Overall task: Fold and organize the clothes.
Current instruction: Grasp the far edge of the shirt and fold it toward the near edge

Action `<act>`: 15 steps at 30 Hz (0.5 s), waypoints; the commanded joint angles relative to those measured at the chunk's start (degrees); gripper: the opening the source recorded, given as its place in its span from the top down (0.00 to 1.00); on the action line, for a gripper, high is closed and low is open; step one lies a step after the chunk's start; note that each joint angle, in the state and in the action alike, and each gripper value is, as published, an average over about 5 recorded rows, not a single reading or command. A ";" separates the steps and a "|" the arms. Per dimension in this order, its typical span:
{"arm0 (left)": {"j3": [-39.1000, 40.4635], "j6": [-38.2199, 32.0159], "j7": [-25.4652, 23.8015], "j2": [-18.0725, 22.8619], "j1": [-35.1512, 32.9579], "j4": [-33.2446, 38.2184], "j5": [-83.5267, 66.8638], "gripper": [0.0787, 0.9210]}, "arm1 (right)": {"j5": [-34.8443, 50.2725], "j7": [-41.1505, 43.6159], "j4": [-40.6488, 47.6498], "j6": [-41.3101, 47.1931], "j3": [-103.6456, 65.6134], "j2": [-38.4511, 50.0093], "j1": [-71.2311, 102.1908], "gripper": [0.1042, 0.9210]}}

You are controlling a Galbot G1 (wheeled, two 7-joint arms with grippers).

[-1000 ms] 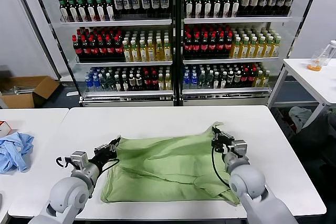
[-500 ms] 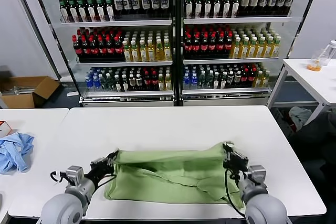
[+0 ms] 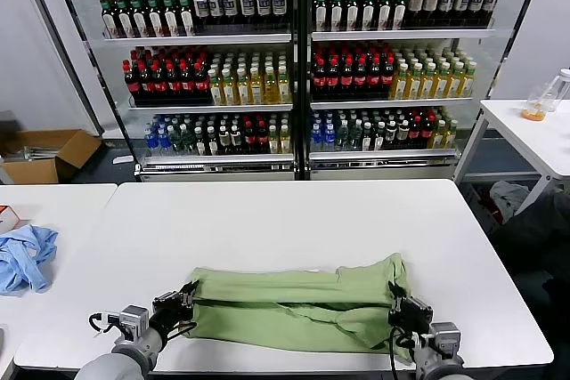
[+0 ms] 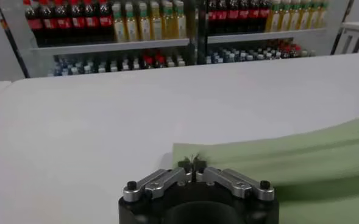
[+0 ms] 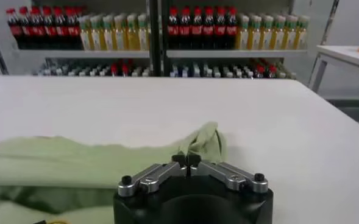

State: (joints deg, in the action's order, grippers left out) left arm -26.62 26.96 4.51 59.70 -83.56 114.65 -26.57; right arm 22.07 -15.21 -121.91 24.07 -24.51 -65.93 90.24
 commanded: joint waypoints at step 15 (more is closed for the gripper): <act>0.61 -6.60 7.01 6.73 -5.66 6.06 3.92 0.58 | -6.14 -1.81 -8.59 -5.28 -0.86 -1.10 5.31 0.62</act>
State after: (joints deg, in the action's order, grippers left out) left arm -27.13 23.74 7.76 62.27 -86.76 117.71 -23.56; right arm 17.97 -16.73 -126.05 22.07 -25.16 -66.73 94.03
